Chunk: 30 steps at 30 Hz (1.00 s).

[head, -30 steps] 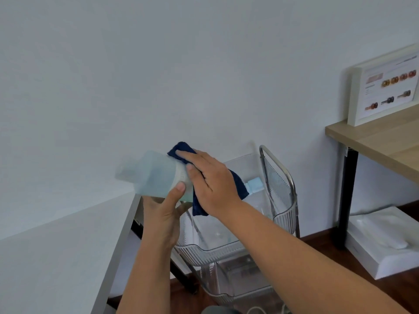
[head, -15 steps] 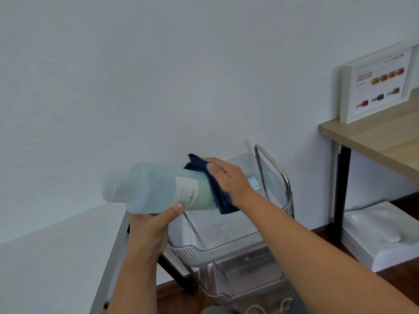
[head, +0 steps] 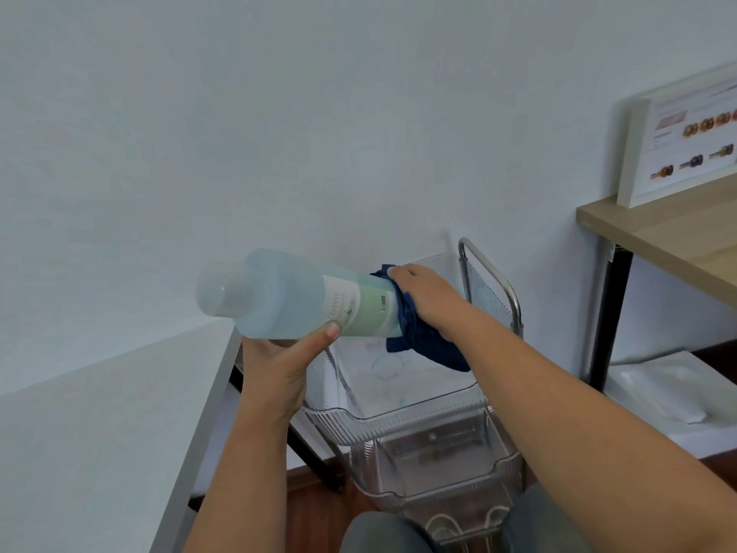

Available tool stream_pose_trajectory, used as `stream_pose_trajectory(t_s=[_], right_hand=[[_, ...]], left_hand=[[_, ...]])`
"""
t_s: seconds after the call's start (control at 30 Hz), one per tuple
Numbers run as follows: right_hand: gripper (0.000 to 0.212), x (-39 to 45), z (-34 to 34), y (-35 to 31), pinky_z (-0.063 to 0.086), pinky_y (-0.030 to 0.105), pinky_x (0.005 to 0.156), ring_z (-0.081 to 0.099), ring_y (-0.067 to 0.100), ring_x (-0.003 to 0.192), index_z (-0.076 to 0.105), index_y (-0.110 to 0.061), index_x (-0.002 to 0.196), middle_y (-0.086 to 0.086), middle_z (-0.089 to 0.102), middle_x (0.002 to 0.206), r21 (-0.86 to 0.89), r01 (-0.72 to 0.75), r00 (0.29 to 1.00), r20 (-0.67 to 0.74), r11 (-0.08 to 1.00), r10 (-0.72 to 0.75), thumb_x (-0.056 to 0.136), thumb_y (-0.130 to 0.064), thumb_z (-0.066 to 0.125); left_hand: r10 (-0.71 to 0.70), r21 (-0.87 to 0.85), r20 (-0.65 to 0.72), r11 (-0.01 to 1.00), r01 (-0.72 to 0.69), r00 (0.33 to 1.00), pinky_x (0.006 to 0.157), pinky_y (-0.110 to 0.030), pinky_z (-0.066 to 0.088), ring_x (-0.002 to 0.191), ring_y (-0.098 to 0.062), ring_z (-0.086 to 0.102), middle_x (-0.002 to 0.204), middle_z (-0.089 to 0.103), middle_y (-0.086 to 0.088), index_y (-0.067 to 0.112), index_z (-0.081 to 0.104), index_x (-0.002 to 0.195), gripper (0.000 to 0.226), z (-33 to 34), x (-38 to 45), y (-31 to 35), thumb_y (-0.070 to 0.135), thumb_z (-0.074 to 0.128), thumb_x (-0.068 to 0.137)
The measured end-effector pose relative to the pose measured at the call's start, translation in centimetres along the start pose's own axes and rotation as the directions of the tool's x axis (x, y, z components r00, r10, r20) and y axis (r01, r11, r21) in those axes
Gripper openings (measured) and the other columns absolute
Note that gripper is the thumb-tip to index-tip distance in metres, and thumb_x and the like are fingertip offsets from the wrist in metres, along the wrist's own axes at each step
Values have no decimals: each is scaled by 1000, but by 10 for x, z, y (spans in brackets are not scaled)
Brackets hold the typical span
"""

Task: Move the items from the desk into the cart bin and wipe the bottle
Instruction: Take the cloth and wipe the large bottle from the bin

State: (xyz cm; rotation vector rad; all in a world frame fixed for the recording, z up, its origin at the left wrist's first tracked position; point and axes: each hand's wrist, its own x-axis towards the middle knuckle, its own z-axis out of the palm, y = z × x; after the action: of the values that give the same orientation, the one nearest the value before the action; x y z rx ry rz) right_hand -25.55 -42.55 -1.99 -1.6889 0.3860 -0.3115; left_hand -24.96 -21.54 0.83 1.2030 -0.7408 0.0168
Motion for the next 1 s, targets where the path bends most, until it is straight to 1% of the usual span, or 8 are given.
stream_pose_trajectory(t_s=[0.07,0.23,0.33,0.43,0.57,0.67,0.83,1.0], right_hand=[[38,-1,4,0,49,36,79,62,22,90,64,-18,97,3,68,93,-47,93,990,-103,995,-97,85,-46,42],[15,-3,12,-1,47,32,69,58,22,77,62,-17,90,9,64,90,519,-17,999,42,854,-6,91,-28,53],[18,-7,18,-2,49,35,79,60,22,86,64,-21,92,4,67,96,364,45,999,2,930,-49,93,-31,49],[26,-29,35,-13,42,12,83,59,4,102,67,-30,113,-10,66,110,83,359,929,-128,930,-348,97,-28,46],[29,-59,59,-46,47,26,97,60,10,111,66,-29,116,-12,67,115,435,542,795,13,719,-607,97,-22,44],[31,-61,63,-59,45,34,101,59,15,114,65,-18,119,-8,65,115,429,602,718,76,673,-691,97,-20,42],[22,-38,51,-36,45,33,86,60,13,90,69,-27,95,-6,68,93,429,456,827,120,780,-550,94,-27,47],[24,-10,36,7,46,44,91,60,15,88,69,-16,90,0,68,91,288,302,942,57,909,-331,92,-29,48]], left_hand=[[-19,-8,11,1000,20,1000,89,-40,55,116,-27,63,120,69,-4,30,68,119,72,0,0,0,26,96,54],[-21,-51,2,998,21,1000,89,-40,55,117,-27,63,121,68,-4,28,66,122,76,-3,1,-1,24,96,53],[-26,-51,-40,998,24,999,91,-43,55,119,-28,62,122,67,-5,28,63,124,78,-6,0,-4,26,96,53],[-16,-13,-49,1000,16,999,89,-39,55,118,-27,63,123,68,-5,29,64,123,73,-7,1,-10,23,94,57],[-74,67,20,995,73,997,86,-35,56,115,-32,64,121,68,-13,15,59,129,76,-14,-3,-17,26,93,62],[-70,119,60,991,63,996,87,-40,55,112,-33,65,120,68,-15,11,57,130,77,-20,-7,-20,28,93,64],[-27,181,-30,983,32,999,81,-36,58,110,-28,67,115,71,-8,25,66,119,72,-24,-14,-17,29,96,55],[-11,61,-34,998,13,999,85,-36,56,115,-27,64,119,69,-6,24,65,121,71,-25,-10,-7,25,95,57]])
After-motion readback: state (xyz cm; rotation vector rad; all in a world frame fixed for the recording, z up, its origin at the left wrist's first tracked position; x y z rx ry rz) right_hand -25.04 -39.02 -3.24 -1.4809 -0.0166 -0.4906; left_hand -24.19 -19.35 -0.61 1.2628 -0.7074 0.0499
